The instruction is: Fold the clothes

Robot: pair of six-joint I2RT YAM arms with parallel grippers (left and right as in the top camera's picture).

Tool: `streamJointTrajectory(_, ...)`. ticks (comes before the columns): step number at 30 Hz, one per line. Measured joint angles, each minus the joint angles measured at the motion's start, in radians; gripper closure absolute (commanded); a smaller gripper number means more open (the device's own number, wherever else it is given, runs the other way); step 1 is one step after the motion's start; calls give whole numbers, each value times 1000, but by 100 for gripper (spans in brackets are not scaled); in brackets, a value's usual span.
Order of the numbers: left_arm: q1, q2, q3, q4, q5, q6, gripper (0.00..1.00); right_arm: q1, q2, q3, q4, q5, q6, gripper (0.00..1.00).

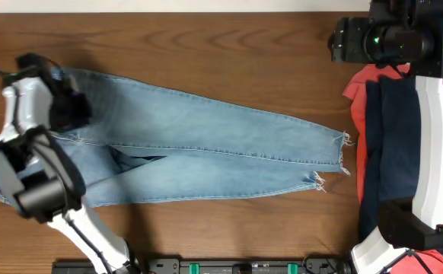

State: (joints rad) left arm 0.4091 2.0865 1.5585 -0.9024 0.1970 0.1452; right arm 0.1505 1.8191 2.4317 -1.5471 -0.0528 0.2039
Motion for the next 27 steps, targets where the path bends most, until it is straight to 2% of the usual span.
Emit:
streamJointTrajectory(4, -34, 72, -6, 32, -20, 1, 94, 0, 0, 0, 3, 0, 0, 28)
streamJointTrajectory(9, -27, 82, 1, 99, -87, -116, 94, 0, 0, 0, 3, 0, 0, 28)
streamJointTrajectory(16, 107, 117, 44, 237, -110, -270, 94, 0, 5, 0, -14, 0, 0, 28)
streamJointTrajectory(21, 215, 120, 48, 254, -12, -275, 88, 0, 40, -32, -20, 0, 5, 30)
streamJointTrajectory(25, 220, 100, 43, 216, 26, -253, 83, 0, 98, -111, -18, 0, 23, 30)
streamJointTrajectory(27, 208, 68, 33, 186, 34, -244, 76, 0, 143, -165, -14, -1, 29, 31)
